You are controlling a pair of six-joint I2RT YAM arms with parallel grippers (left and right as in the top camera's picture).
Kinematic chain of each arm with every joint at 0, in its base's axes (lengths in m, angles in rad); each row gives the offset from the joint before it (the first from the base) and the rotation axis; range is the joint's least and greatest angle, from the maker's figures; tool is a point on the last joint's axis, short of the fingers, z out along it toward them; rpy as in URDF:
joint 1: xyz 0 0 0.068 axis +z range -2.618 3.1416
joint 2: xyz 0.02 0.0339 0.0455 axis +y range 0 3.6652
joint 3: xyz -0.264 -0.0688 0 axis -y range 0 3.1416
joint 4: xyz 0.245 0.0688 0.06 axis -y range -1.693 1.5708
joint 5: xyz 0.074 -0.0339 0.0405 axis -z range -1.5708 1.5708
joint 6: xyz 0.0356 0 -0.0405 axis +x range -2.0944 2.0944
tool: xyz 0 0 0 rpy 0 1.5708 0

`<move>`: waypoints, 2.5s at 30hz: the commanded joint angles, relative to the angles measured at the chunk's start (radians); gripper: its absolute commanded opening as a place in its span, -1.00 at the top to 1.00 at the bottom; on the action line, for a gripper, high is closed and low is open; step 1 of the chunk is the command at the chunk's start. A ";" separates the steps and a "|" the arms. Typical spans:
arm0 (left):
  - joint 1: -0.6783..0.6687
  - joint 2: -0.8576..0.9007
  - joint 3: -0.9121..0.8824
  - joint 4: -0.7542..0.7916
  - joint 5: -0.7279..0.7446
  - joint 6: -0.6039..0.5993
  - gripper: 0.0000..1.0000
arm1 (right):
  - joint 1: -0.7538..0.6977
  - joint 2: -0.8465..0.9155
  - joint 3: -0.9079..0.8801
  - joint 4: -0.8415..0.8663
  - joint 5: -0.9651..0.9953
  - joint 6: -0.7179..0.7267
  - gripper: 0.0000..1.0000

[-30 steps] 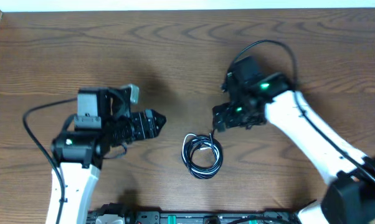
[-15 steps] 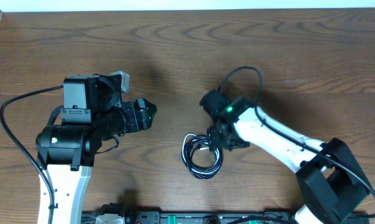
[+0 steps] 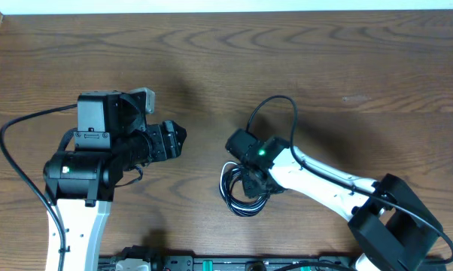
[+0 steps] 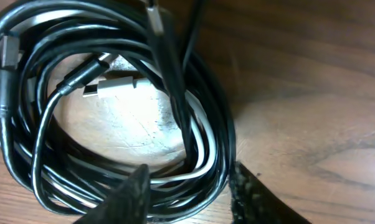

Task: Untangle cables
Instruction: 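Move the right gripper down onto the coiled cable bundle and grasp it, then lift the bundle with the right gripper toward the left gripper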

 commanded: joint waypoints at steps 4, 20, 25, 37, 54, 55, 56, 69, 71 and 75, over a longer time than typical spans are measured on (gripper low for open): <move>0.004 -0.001 0.010 -0.018 -0.009 0.013 -0.45 | 0.017 0.003 -0.013 0.002 0.005 0.035 0.30; 0.004 -0.001 0.010 -0.020 -0.008 0.013 -0.41 | 0.016 0.003 -0.142 0.103 0.029 0.096 0.98; 0.004 0.000 0.009 -0.020 -0.008 0.013 -0.12 | -0.010 0.002 -0.082 0.112 0.109 0.056 0.98; -0.067 0.006 -0.001 0.042 0.018 0.032 0.48 | -0.201 -0.014 0.419 0.019 0.191 -0.179 0.97; -0.147 0.211 -0.014 0.288 0.018 0.099 0.17 | -0.217 -0.105 0.604 -0.071 0.185 -0.302 0.98; -0.147 0.222 -0.014 0.308 0.018 0.097 0.14 | -0.220 -0.129 0.603 -0.072 0.194 -0.311 0.97; -0.147 0.228 -0.014 0.322 0.019 0.094 0.12 | -0.222 -0.145 0.603 -0.074 0.193 -0.317 0.97; -0.148 0.236 -0.014 0.468 0.046 -0.037 -0.17 | -0.224 -0.213 0.603 -0.095 0.148 -0.319 0.97; -0.148 0.236 -0.014 0.492 0.102 -0.045 -0.19 | -0.224 -0.213 0.603 -0.103 0.148 -0.319 0.97; -0.148 0.236 -0.014 0.526 0.198 -0.045 -0.19 | -0.224 -0.213 0.603 -0.113 0.131 -0.319 0.98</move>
